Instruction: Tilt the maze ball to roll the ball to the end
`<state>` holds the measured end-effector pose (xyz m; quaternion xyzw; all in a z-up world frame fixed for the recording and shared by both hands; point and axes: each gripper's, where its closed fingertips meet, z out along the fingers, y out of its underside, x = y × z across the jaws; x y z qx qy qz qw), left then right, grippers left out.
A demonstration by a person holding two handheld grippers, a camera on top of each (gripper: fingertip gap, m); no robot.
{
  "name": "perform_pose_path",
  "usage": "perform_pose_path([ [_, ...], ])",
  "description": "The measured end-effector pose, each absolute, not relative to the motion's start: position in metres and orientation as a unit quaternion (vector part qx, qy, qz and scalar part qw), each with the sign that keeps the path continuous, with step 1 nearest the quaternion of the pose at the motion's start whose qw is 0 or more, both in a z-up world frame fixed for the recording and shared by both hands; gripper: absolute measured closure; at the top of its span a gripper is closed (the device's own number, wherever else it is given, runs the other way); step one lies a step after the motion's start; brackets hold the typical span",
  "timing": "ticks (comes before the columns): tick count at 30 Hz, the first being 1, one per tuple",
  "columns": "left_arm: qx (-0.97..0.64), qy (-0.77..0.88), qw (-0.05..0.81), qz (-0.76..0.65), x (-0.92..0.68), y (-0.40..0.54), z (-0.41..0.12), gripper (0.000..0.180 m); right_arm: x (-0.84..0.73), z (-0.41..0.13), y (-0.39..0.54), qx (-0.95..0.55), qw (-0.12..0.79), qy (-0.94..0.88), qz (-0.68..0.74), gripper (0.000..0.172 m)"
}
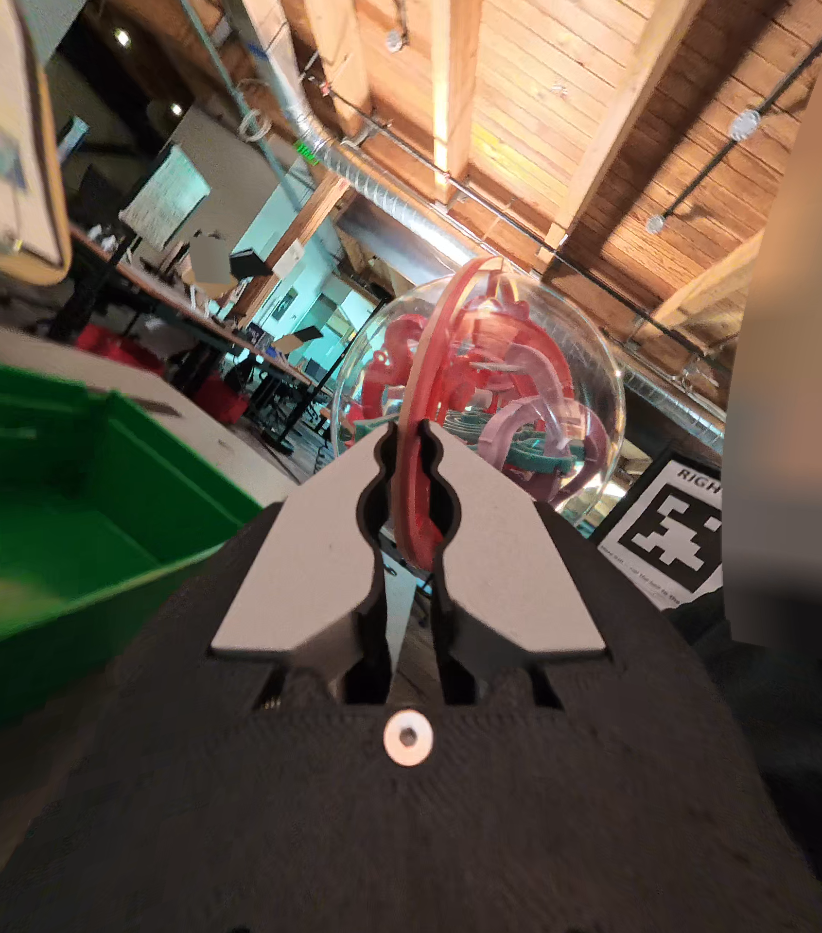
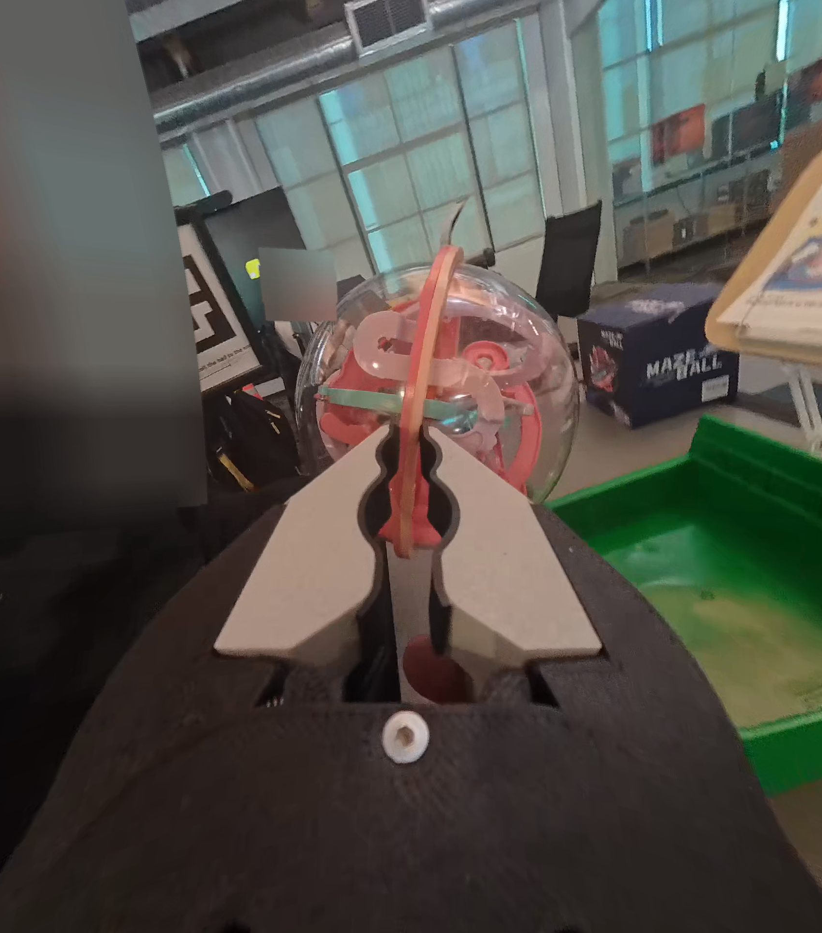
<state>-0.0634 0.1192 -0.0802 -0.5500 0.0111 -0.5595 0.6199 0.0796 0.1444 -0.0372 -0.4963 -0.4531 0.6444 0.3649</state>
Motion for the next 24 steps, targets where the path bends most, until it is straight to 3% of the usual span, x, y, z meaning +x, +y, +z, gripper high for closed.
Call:
perform_pose_path([
  [12,-0.459,0.182,0.744,-0.451,-0.054,0.101,0.048,0.173,0.096,0.045,0.127,-0.351,0.498,-0.548,0.573,0.166],
  [24,-0.387,0.237,0.785,-0.421,-0.047,0.083,0.116,0.173,0.101,0.097,0.116,-0.284,0.551,-0.561,0.549,0.166],
])
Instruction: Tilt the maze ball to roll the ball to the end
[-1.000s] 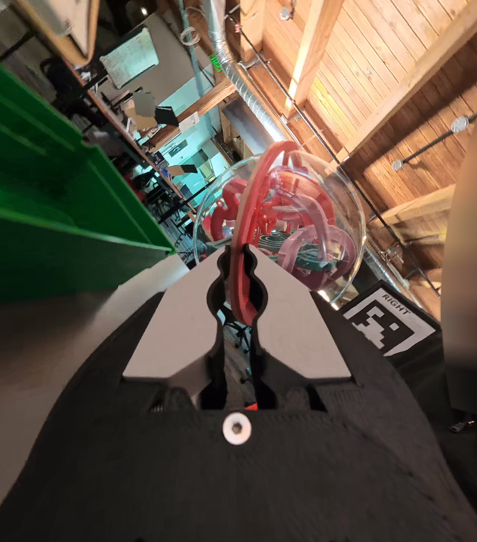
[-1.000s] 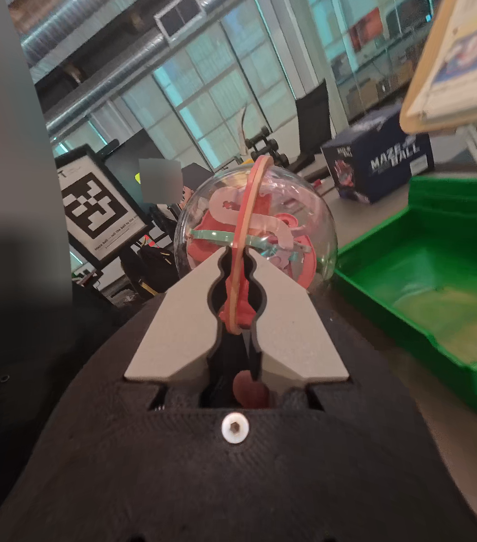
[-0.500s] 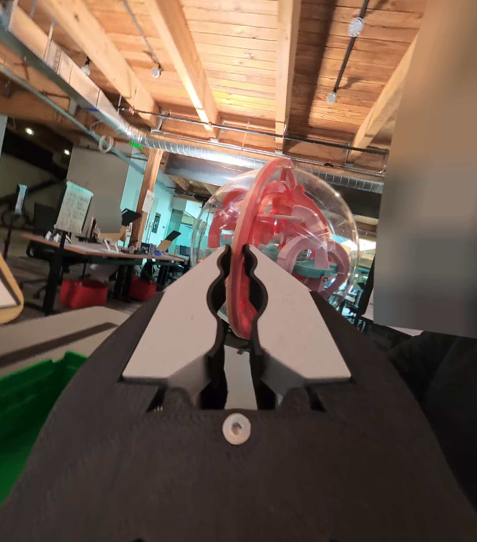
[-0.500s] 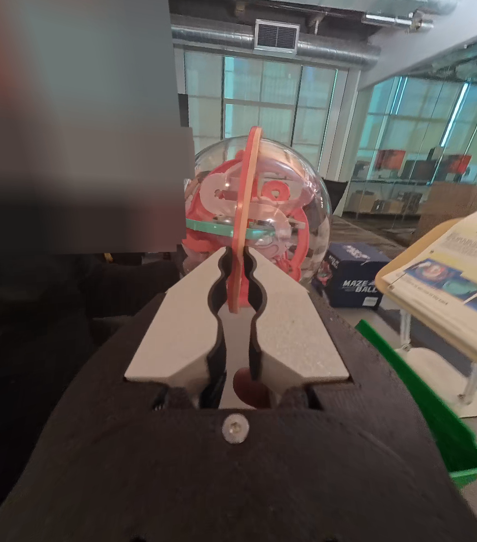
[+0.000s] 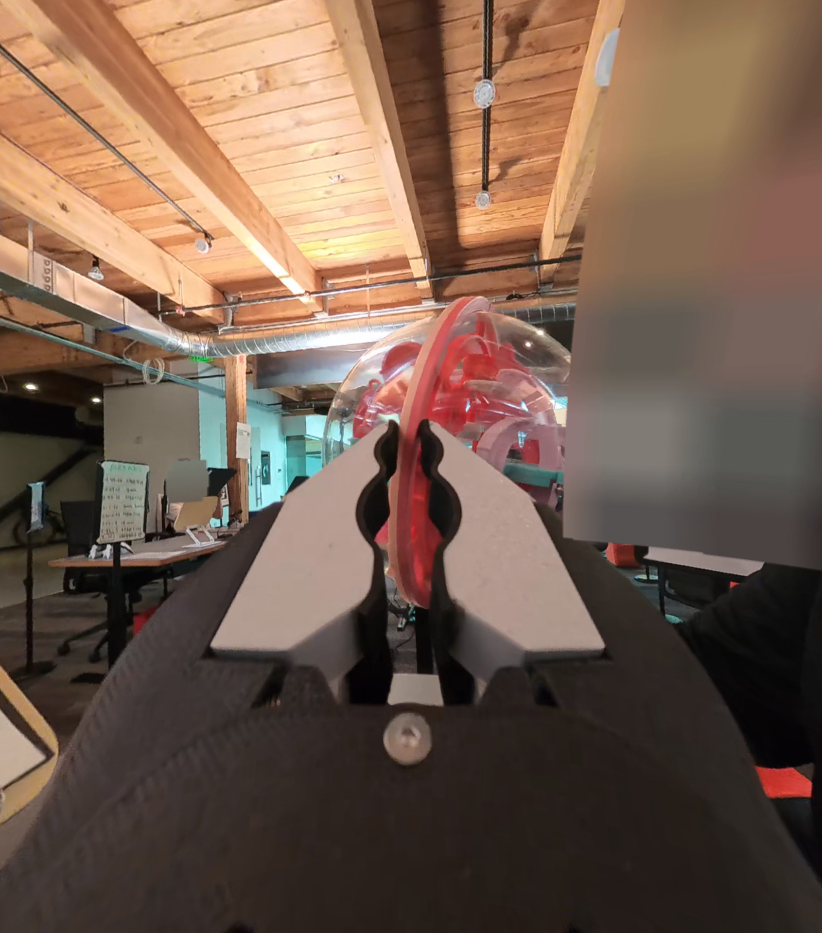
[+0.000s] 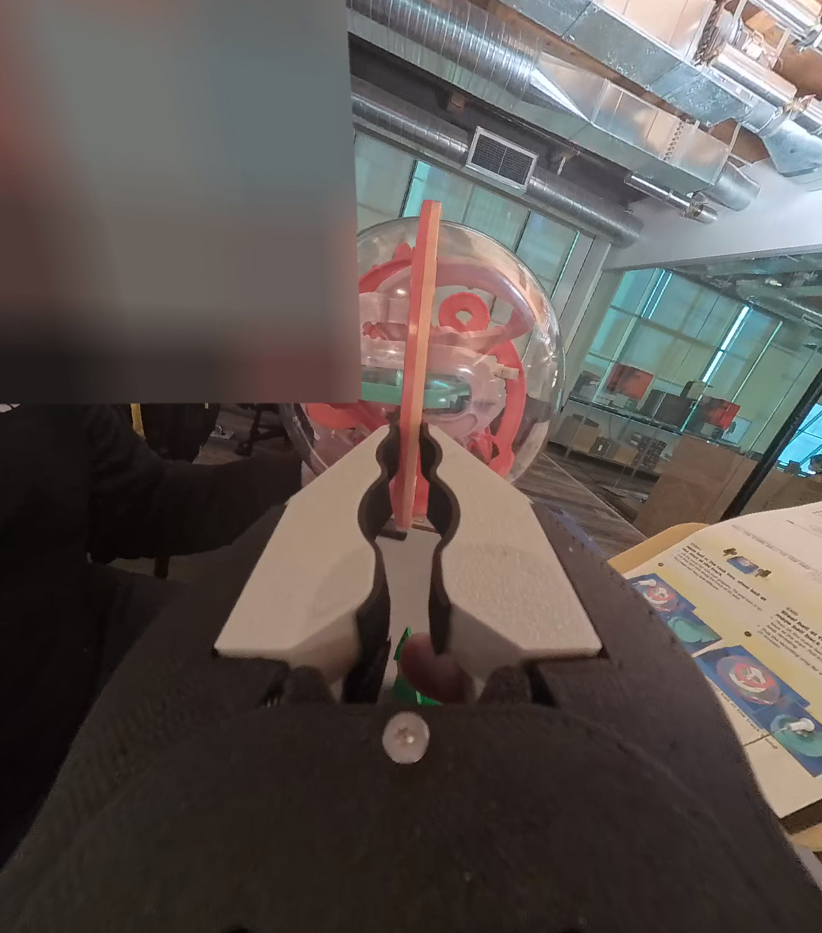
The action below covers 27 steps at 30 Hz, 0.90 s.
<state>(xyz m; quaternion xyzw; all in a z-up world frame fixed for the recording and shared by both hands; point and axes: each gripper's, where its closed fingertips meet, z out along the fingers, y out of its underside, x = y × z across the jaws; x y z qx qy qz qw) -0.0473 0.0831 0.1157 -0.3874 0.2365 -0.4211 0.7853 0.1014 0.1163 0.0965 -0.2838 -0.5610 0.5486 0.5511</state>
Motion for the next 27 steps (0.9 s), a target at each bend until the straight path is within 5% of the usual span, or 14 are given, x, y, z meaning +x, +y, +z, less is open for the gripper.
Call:
perform_pose_path([
  [27,-0.316,0.286,0.812,-0.398,-0.045,0.076,0.188,0.173,0.106,0.163,0.101,-0.200,0.668,-0.595,0.400,0.165],
])
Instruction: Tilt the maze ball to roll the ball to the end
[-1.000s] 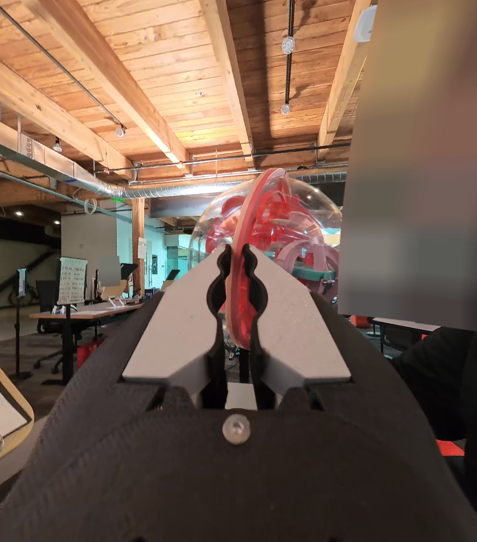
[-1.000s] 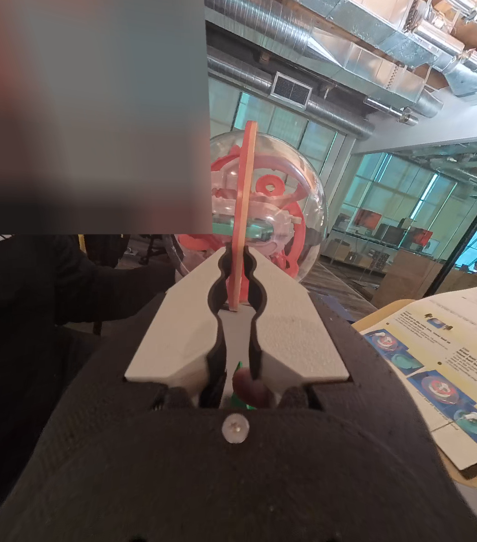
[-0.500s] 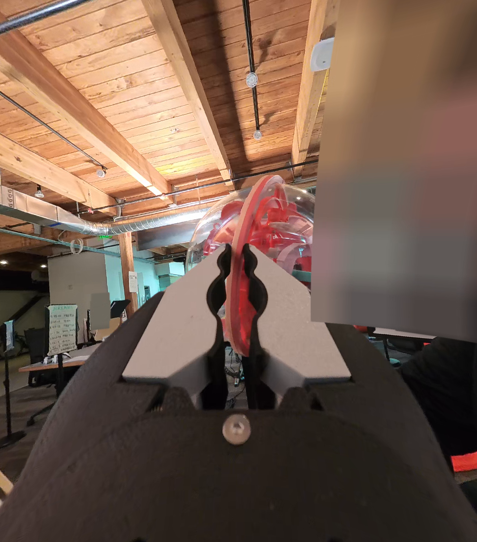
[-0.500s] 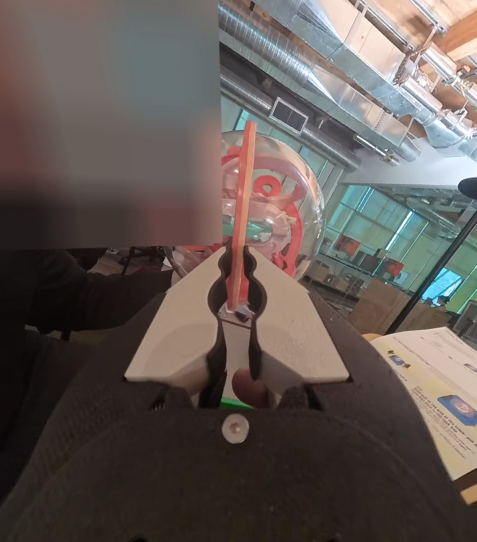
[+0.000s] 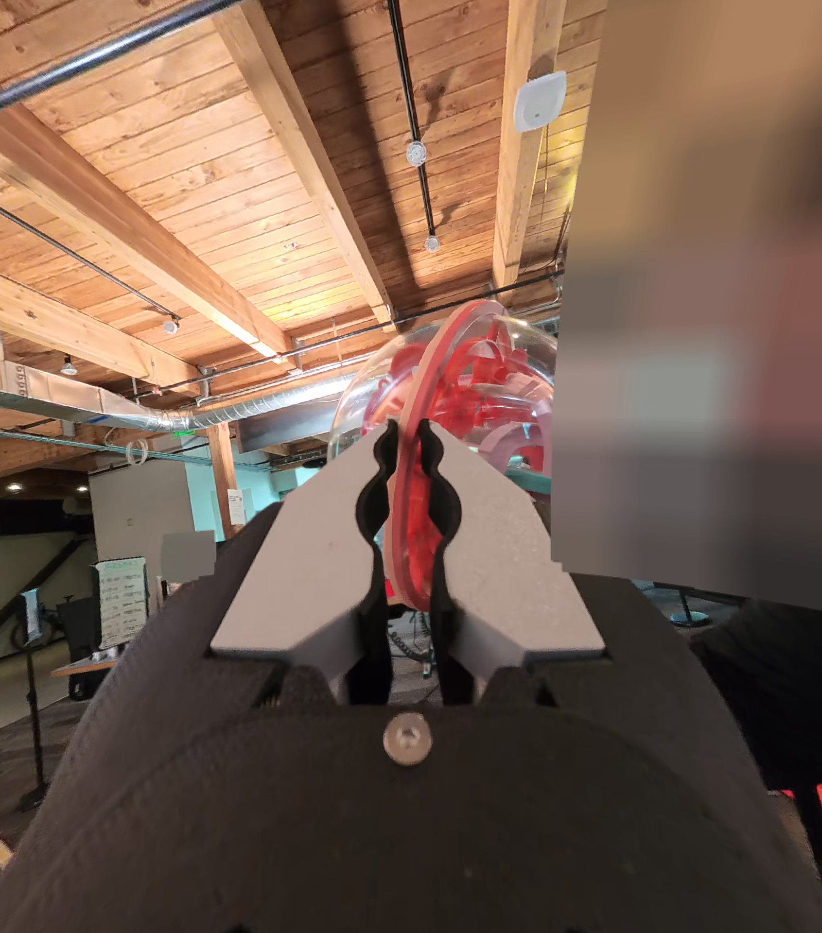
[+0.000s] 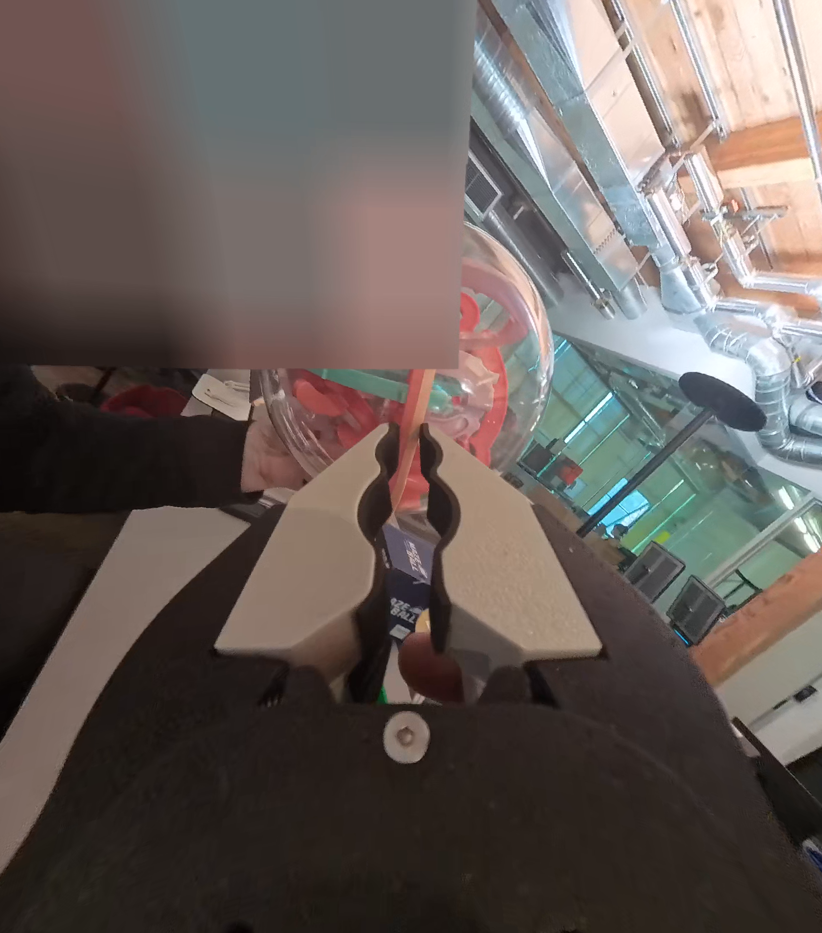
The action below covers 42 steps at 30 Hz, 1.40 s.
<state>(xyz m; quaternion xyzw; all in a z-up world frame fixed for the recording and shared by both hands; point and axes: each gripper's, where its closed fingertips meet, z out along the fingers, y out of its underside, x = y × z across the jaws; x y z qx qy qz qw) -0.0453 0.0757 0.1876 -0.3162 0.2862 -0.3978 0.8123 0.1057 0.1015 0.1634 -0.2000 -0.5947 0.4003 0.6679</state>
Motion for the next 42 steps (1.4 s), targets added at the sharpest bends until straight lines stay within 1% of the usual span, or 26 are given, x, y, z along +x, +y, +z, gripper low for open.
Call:
perform_pose_path([
  [8,-0.336,0.261,0.813,-0.399,-0.057,0.094,0.200,0.173,0.094,0.183,0.119,-0.235,0.661,-0.598,0.387,0.165],
  [14,-0.366,0.248,0.806,-0.394,-0.060,0.109,0.195,0.173,0.093,0.189,0.129,-0.242,0.660,-0.597,0.387,0.165],
  [17,-0.388,0.235,0.797,-0.399,-0.063,0.118,0.186,0.173,0.089,0.184,0.140,-0.275,0.640,-0.598,0.395,0.165],
  [24,-0.458,0.174,0.749,-0.446,-0.072,0.143,0.139,0.173,0.078,0.138,0.174,-0.397,0.531,-0.570,0.485,0.166],
  [31,-0.506,0.137,0.706,-0.475,-0.074,0.147,0.098,0.173,0.071,0.094,0.193,-0.469,0.442,-0.511,0.569,0.166],
  [34,-0.546,0.111,0.670,-0.490,-0.073,0.145,0.066,0.173,0.071,0.067,0.193,-0.492,0.400,-0.478,0.608,0.166],
  [38,-0.600,0.067,0.615,-0.507,-0.072,0.142,0.012,0.173,0.071,0.024,0.191,-0.527,0.362,-0.439,0.631,0.166],
  [40,-0.600,0.042,0.600,-0.528,-0.071,0.140,-0.010,0.173,0.071,0.014,0.189,-0.532,0.353,-0.426,0.641,0.166],
  [42,-0.589,0.020,0.592,-0.549,-0.070,0.140,-0.028,0.173,0.069,0.014,0.186,-0.536,0.364,-0.432,0.628,0.166],
])
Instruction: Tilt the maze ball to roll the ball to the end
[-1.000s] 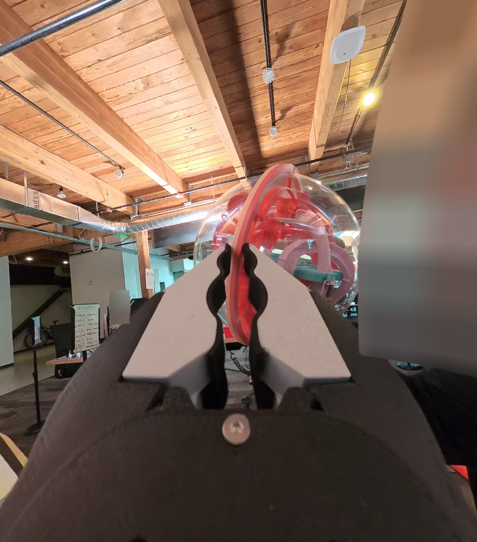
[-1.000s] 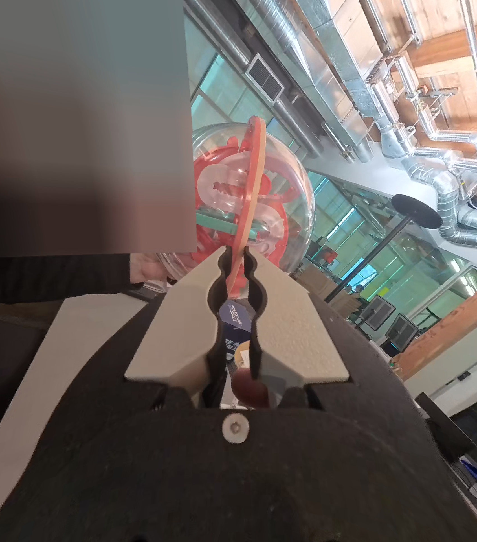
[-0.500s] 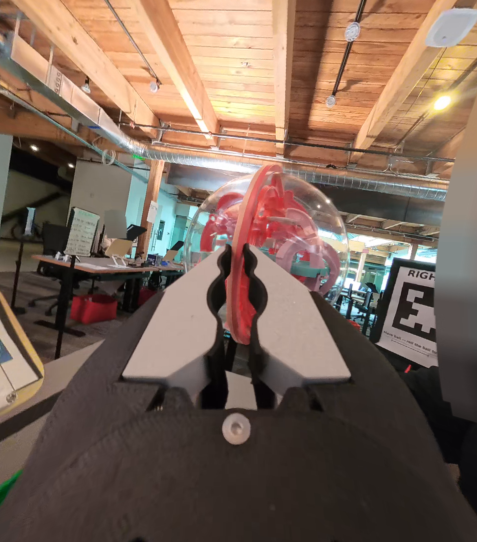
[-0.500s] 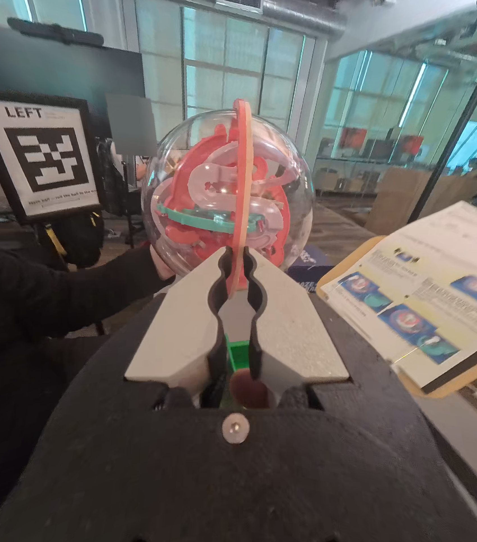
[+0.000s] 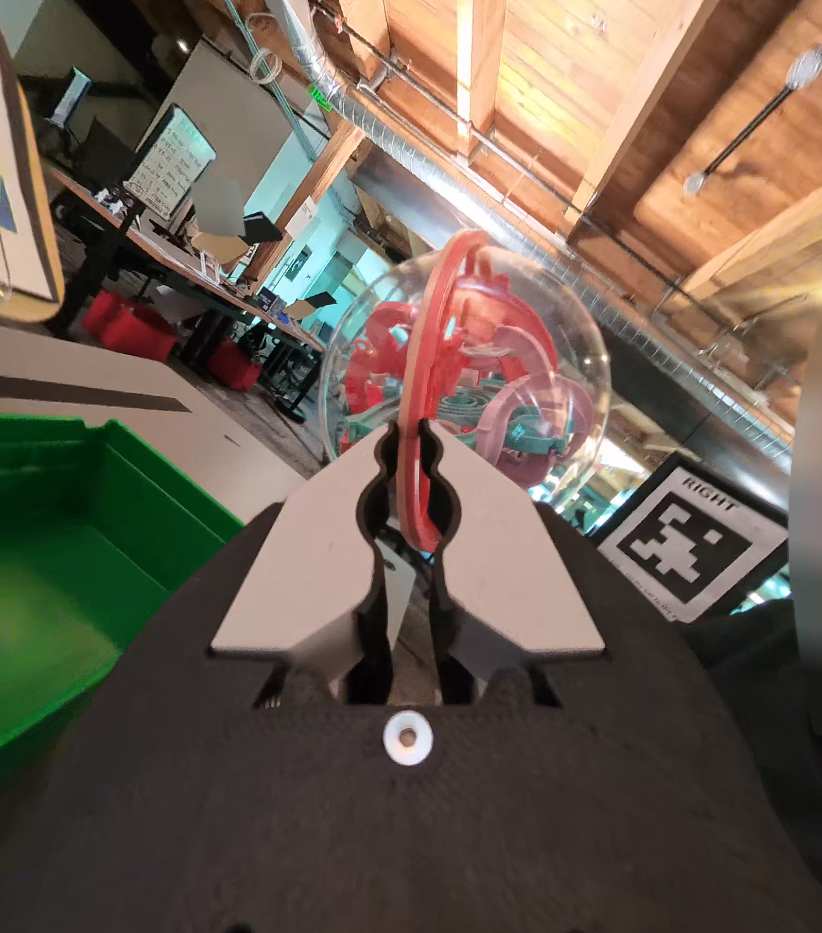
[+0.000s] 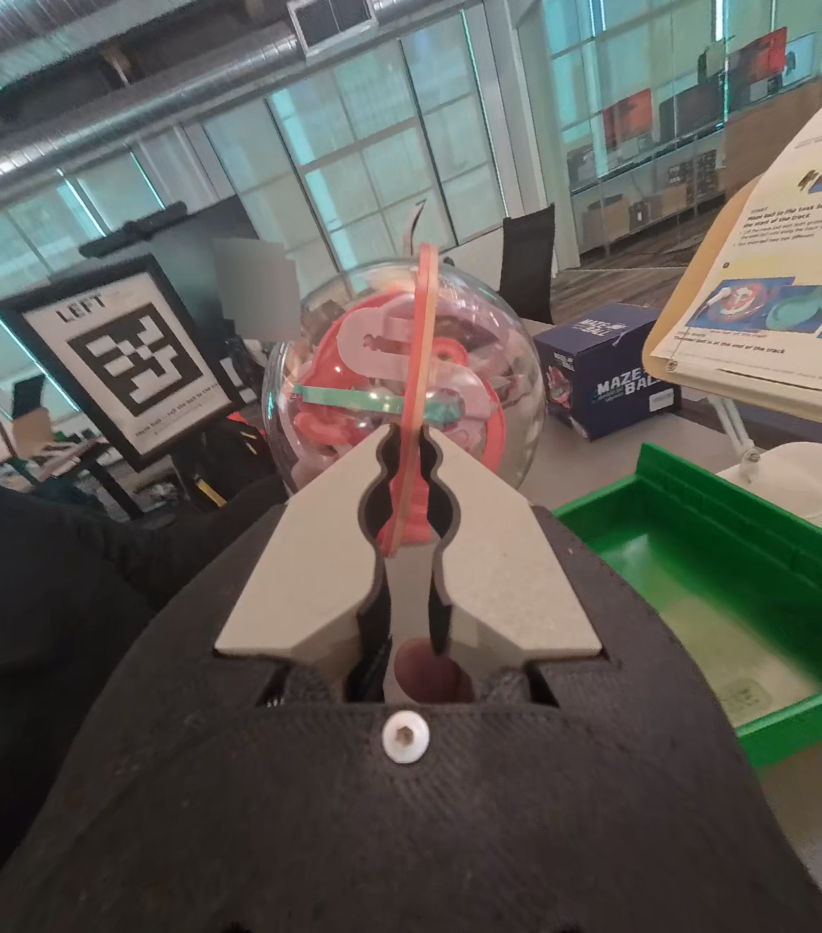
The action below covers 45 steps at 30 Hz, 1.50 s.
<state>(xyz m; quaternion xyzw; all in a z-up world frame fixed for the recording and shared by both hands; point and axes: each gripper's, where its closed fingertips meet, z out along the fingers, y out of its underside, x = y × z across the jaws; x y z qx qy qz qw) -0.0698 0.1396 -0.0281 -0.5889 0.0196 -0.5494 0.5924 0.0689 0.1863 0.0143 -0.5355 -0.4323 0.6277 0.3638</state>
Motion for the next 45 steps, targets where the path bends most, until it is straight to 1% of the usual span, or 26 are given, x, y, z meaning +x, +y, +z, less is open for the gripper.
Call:
perform_pose_path([
  [5,-0.559,0.001,0.579,-0.593,-0.054,0.142,-0.057,0.173,0.062,0.034,0.179,-0.544,0.390,-0.478,0.569,0.166],
  [9,-0.532,-0.006,0.572,-0.625,-0.042,0.148,-0.069,0.173,0.054,0.049,0.174,-0.545,0.405,-0.503,0.535,0.166],
  [12,-0.528,-0.017,0.567,-0.633,-0.037,0.155,-0.080,0.174,0.046,0.050,0.175,-0.552,0.402,-0.514,0.520,0.166],
  [14,-0.514,-0.014,0.574,-0.637,-0.037,0.154,-0.080,0.175,0.043,0.052,0.170,-0.546,0.416,-0.527,0.501,0.166],
  [20,-0.494,-0.017,0.585,-0.643,-0.043,0.160,-0.077,0.175,0.039,0.055,0.166,-0.542,0.417,-0.544,0.485,0.166],
  [23,-0.493,-0.008,0.594,-0.636,-0.041,0.165,-0.072,0.176,0.039,0.062,0.164,-0.538,0.426,-0.542,0.484,0.166],
  [26,-0.486,0.002,0.594,-0.641,-0.033,0.167,-0.065,0.177,0.036,0.073,0.143,-0.512,0.446,-0.573,0.459,0.165],
  [29,-0.485,-0.011,0.582,-0.653,-0.027,0.174,-0.075,0.177,0.035,0.070,0.169,-0.548,0.433,-0.558,0.448,0.166],
  [35,-0.493,-0.017,0.564,-0.663,-0.011,0.174,-0.092,0.178,0.029,0.062,0.159,-0.549,0.409,-0.583,0.438,0.165],
  [37,-0.499,-0.025,0.555,-0.665,-0.005,0.177,-0.098,0.178,0.025,0.058,0.184,-0.576,0.397,-0.558,0.446,0.166],
  [40,-0.502,-0.028,0.558,-0.661,-0.003,0.175,-0.101,0.178,0.022,0.057,0.188,-0.573,0.381,-0.561,0.460,0.165],
  [42,-0.497,-0.030,0.554,-0.668,-0.002,0.174,-0.104,0.178,0.021,0.051,0.206,-0.595,0.366,-0.546,0.463,0.166],
  [45,-0.496,-0.028,0.559,-0.664,-0.002,0.171,-0.103,0.179,0.024,0.050,0.207,-0.591,0.364,-0.543,0.472,0.165],
])
